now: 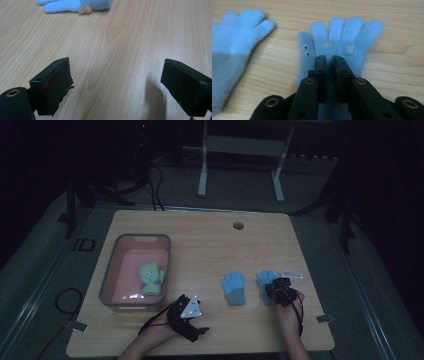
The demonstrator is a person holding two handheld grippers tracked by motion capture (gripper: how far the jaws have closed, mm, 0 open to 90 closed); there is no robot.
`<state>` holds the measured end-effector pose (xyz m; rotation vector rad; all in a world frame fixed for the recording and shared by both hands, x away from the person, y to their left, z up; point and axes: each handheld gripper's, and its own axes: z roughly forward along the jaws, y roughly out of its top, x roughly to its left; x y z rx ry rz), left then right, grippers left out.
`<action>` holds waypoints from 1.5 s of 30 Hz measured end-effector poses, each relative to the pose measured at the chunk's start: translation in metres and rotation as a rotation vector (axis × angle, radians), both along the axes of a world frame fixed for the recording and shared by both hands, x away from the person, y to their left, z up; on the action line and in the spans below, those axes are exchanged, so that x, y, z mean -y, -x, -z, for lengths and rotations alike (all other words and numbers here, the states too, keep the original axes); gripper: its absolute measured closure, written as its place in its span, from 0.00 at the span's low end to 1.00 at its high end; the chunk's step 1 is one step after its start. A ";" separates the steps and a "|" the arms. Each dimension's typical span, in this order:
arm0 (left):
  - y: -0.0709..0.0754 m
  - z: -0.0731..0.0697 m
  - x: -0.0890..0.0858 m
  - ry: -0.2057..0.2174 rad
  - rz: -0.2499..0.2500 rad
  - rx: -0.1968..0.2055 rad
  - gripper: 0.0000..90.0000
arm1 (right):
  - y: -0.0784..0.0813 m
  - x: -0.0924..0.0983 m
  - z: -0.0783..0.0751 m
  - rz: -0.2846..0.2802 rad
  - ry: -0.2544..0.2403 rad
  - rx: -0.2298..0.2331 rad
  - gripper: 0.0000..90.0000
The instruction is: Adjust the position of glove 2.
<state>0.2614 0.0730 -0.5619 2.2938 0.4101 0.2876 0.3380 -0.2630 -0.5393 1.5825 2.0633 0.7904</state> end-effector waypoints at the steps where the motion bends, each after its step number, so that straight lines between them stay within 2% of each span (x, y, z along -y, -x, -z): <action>1: 0.000 0.000 0.000 0.001 0.000 -0.001 0.11 | 0.000 0.000 -0.002 -0.006 0.001 0.004 0.83; 3: 0.000 0.000 0.000 0.002 0.000 -0.002 0.11 | 0.002 0.002 -0.007 -0.023 0.004 0.016 0.78; 6: 0.000 0.000 0.000 -0.006 0.003 0.000 0.11 | 0.002 0.010 -0.015 -0.039 0.034 0.041 0.75; 8: 0.001 0.000 0.000 -0.005 0.002 -0.001 0.11 | 0.001 0.016 -0.018 -0.068 0.030 0.047 0.72; 9: 0.001 0.000 0.000 -0.003 0.002 -0.002 0.11 | 0.000 0.019 -0.019 -0.105 0.026 0.049 0.69; 13: 0.001 0.000 0.000 -0.007 -0.001 -0.004 0.11 | -0.004 0.027 -0.019 -0.188 -0.003 0.045 0.65; 18: 0.001 0.001 0.000 -0.006 -0.002 -0.008 0.11 | -0.006 0.027 -0.009 -0.248 0.030 0.043 0.65; 21: 0.000 0.000 0.000 -0.007 -0.002 -0.009 0.11 | -0.008 0.027 0.000 -0.255 0.031 0.026 0.65; 23: 0.000 0.000 0.000 -0.007 -0.004 -0.011 0.11 | -0.008 0.027 0.005 -0.240 0.053 0.028 0.64; 25: 0.000 0.000 0.000 -0.005 -0.003 -0.009 0.11 | -0.006 0.027 0.007 -0.232 0.048 0.041 0.65; 27: 0.001 0.001 0.000 -0.009 -0.001 -0.009 0.11 | -0.003 0.026 0.008 -0.238 0.066 0.058 0.65; 34: 0.000 0.001 0.000 -0.006 -0.004 -0.013 0.11 | -0.001 0.026 0.010 -0.229 0.053 0.061 0.57; 37: 0.000 0.001 0.000 -0.008 -0.004 -0.012 0.11 | 0.000 0.027 0.011 -0.233 0.031 0.069 0.64; 39: 0.000 0.001 0.000 -0.008 -0.004 -0.012 0.11 | 0.002 0.026 0.010 -0.250 0.025 0.070 0.81; 41: 0.000 0.001 0.000 -0.010 -0.003 -0.011 0.11 | 0.003 0.023 0.009 -0.247 0.039 0.067 0.89; 45: 0.000 0.001 0.000 -0.011 -0.003 -0.010 0.11 | 0.004 0.017 0.002 -0.225 0.042 0.065 0.92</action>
